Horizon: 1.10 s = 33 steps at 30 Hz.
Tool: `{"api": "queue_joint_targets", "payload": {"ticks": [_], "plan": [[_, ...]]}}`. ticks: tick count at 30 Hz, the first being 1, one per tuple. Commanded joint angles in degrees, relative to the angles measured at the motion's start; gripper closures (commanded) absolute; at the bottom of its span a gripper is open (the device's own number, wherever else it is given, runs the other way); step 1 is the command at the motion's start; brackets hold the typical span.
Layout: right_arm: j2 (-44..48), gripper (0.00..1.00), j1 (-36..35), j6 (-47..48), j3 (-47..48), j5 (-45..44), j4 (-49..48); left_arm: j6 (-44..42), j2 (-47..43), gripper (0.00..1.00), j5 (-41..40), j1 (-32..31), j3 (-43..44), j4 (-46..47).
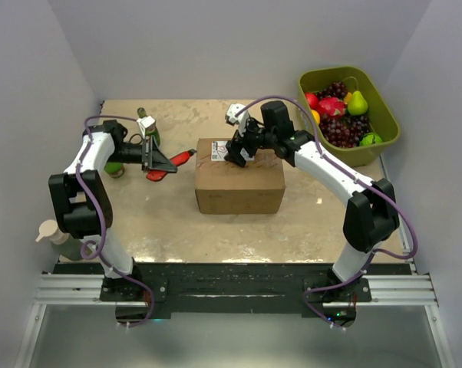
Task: Unpack the express box
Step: Cut the express box at the center of the board.
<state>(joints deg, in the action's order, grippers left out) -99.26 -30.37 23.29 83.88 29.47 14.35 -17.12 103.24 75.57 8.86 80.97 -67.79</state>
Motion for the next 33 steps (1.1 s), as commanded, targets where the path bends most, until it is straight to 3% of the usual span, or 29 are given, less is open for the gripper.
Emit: {"api": "queue_joint_targets", "payload": {"ticks": [1,33], "plan": [[-1.55,0.10,-0.04,1.58,0.15,-1.52,3.76,-0.54,-1.29,1.00,1.25,-1.48,0.59,-0.24],[-2.16,0.09,0.05,1.32,-0.03,-1.17,3.49,-5.64,-4.54,1.00,-1.57,-4.73,-3.89,-7.00]]}}
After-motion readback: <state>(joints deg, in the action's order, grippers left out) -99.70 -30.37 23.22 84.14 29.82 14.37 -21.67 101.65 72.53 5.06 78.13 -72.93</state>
